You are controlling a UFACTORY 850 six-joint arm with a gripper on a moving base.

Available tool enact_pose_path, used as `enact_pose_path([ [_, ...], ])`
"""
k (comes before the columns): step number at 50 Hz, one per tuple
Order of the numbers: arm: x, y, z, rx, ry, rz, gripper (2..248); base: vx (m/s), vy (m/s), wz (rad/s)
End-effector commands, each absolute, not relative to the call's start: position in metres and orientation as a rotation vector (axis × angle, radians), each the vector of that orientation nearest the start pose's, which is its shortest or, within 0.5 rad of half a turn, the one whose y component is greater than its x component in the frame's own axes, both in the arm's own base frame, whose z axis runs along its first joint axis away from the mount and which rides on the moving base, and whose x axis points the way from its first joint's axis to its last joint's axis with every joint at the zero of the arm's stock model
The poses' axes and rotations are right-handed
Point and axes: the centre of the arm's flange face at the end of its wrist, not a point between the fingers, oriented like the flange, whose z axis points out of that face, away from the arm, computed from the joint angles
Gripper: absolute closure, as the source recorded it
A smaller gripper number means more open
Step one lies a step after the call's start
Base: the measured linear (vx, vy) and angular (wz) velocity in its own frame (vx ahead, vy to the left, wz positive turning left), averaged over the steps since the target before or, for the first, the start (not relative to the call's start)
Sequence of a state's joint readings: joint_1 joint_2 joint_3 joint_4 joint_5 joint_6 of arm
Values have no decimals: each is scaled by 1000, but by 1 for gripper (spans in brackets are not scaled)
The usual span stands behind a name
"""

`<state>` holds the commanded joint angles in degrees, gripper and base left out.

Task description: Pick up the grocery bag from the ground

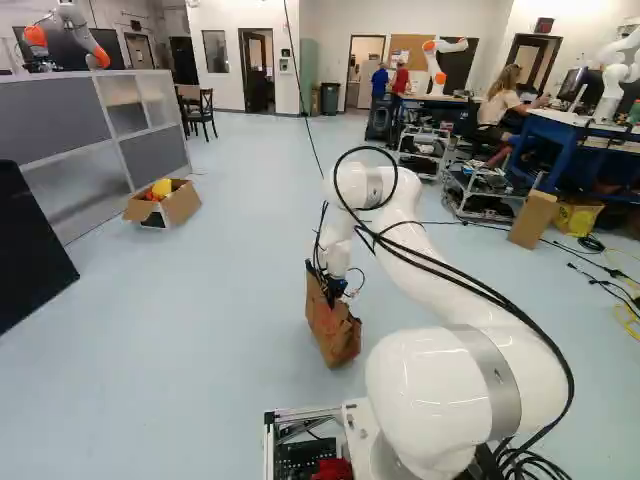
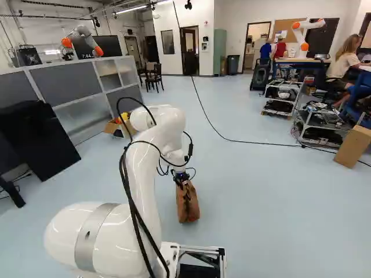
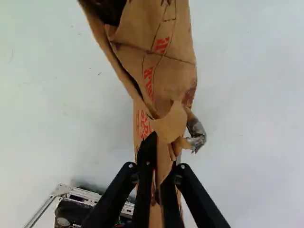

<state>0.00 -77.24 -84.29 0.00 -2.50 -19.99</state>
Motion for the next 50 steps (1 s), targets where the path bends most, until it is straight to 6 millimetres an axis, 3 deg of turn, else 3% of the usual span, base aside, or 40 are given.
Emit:
enact_pose_path([
  [50, 582, 0, 32, -3108, -548, -175, 228, 0, 0, 0],
])
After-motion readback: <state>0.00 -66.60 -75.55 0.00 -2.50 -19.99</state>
